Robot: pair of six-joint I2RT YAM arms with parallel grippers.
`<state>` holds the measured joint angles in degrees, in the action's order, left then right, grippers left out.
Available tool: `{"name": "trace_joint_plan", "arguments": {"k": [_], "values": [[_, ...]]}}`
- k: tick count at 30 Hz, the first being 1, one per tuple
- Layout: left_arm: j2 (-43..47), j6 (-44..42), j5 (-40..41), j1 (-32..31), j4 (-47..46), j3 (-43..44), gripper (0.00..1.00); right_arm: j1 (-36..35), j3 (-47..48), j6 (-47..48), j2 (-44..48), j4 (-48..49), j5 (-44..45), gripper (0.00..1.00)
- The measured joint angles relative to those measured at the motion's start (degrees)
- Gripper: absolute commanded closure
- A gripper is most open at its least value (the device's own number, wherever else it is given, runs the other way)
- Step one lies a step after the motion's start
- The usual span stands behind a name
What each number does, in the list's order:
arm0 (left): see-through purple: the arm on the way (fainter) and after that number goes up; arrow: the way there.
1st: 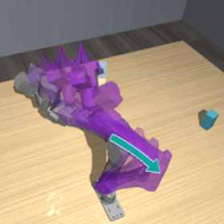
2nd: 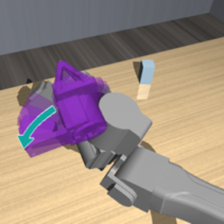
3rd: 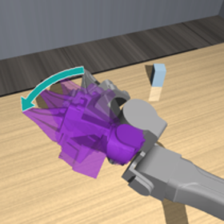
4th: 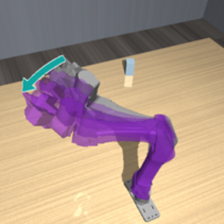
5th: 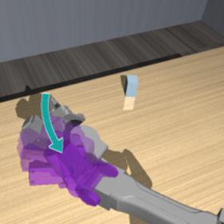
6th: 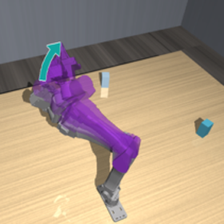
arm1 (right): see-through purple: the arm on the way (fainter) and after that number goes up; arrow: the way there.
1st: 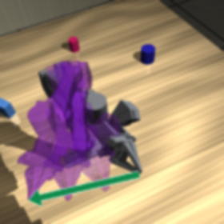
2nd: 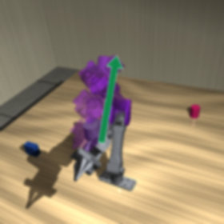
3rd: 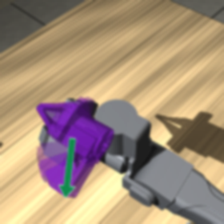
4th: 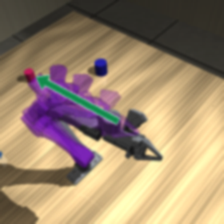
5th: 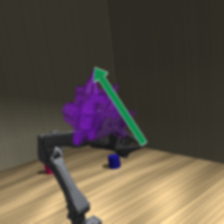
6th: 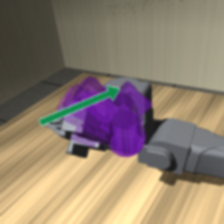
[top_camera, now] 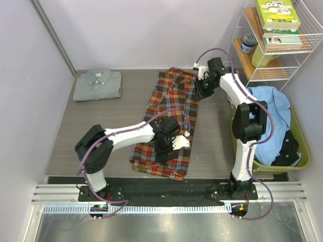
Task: Fold and stack the long sleeve shirts
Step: Fold the shirt
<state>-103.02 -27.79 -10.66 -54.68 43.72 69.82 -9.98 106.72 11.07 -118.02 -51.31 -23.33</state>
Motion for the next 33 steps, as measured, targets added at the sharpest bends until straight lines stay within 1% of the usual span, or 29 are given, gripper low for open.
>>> {"name": "trace_joint_plan", "arguments": {"k": [2, 5, 7, 9, 12, 15, 18, 22, 24, 25, 27, 28, 31, 33], "values": [[3.7, 3.2, -4.3, 1.1, 0.4, 0.2, 0.09, -0.8, 0.0, 0.2, -1.7, -0.2, 0.3, 0.78], [13.3, 7.4, -9.2, 5.7, 0.2, -0.5, 0.08, -3.2, -0.4, 0.5, -4.4, 0.1, 1.6, 0.77], [19.6, 9.6, -12.3, 10.8, -0.1, -1.1, 0.07, -5.1, -0.4, 0.6, -6.1, 0.4, 2.2, 0.78], [23.9, 11.5, -15.6, 17.8, -0.5, -1.8, 0.07, -7.0, -0.3, 0.8, -8.5, 1.1, 3.0, 0.78], [26.2, 13.8, -18.4, 27.4, -1.1, -3.7, 0.07, -9.4, 1.0, 1.1, -13.1, 1.5, 4.3, 0.78], [26.3, 15.7, -20.4, 32.9, -1.2, -6.6, 0.07, -10.2, 5.5, 1.3, -15.9, 0.7, 5.0, 0.77], [26.3, 18.1, -21.7, 36.9, -1.6, -9.4, 0.07, -10.7, 12.3, 1.4, -19.9, -0.6, 5.3, 0.77], [26.2, 19.9, -22.3, 40.5, -2.4, -10.1, 0.07, -11.8, 25.3, 2.1, -27.3, 0.0, 6.7, 0.76], [25.8, 19.9, -22.4, 41.1, -2.9, -10.1, 0.04, -12.4, 28.2, 2.8, -29.0, 1.9, 8.1, 0.72], [25.4, 19.6, -22.4, 41.2, -2.9, -10.0, 0.0, -12.6, 28.4, 3.4, -29.1, 2.5, 8.8, 0.69], [24.4, 18.6, -22.4, 41.2, -2.6, -9.9, 0.0, -12.8, 28.3, 4.6, -29.0, 2.6, 10.0, 0.64], [23.8, 17.6, -22.5, 41.1, -2.3, -9.8, 0.0, -12.9, 27.9, 5.5, -28.5, 2.8, 10.4, 0.57], [23.1, 13.7, -22.8, 41.1, -1.3, -9.4, 0.0, -12.9, 23.9, 8.3, -24.7, 2.9, 11.9, 0.49], [23.2, 11.0, -22.7, 41.1, -0.6, -8.6, 0.0, -12.5, 20.1, 10.2, -20.0, 2.0, 12.4, 0.47]]}}
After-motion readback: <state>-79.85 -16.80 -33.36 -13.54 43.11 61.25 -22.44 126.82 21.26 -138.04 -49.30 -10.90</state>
